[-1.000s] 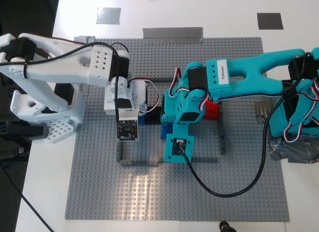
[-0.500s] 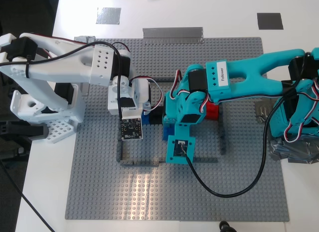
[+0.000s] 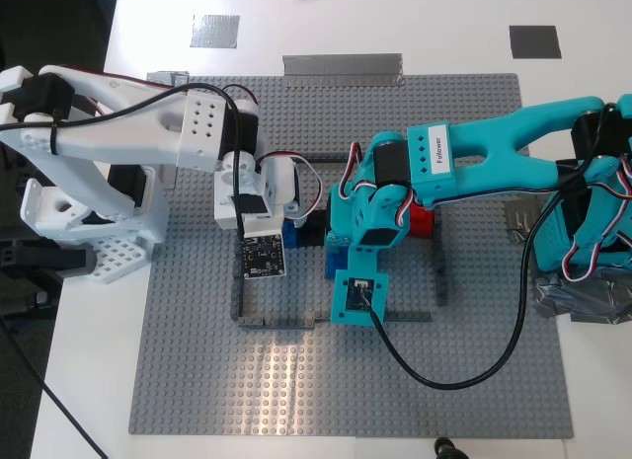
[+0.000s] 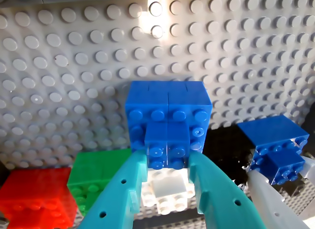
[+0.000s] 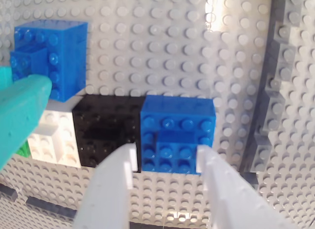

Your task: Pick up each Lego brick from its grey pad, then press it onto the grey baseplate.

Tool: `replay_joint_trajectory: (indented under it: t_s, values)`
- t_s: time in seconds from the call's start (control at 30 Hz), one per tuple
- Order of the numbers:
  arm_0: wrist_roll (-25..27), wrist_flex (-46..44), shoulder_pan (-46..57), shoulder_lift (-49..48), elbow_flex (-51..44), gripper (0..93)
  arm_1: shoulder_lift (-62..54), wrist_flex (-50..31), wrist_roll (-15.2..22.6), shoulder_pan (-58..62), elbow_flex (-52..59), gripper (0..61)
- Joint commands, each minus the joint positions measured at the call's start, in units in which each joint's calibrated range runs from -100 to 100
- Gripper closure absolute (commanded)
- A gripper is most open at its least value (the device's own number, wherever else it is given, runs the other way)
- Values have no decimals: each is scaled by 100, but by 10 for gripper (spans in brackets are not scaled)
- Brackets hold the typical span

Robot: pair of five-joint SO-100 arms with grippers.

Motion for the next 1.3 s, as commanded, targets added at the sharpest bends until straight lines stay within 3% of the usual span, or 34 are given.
replay_joint_trajectory:
  t_s: [0.0, 0.07, 0.27, 0.67, 0.83, 1.0, 1.17, 1.27]
  values:
    - [28, -26, 32, 124, -36, 927, -355, 95, 59, -20, -99, 428]
    - [28, -26, 40, 296, -36, 927, -501, 193, 83, -57, -99, 366]
    - [23, -26, 148, 305, -126, 927, -1127, 664, 142, -158, -316, 346]
    - [38, 55, 243, 288, -126, 927, -2526, 1665, 239, -934, -1120, 363]
    - [28, 87, 243, 279, -126, 927, -2655, 2056, 220, -1471, -1806, 413]
    - [28, 275, 221, 279, -217, 927, -2475, 2357, 195, -2059, -2763, 612]
    - [33, 364, 206, 167, -298, 927, -2209, 2511, 210, -2835, -3494, 612]
    - [4, 372, 199, 82, -298, 870, -1986, 2495, 186, -3473, -3964, 612]
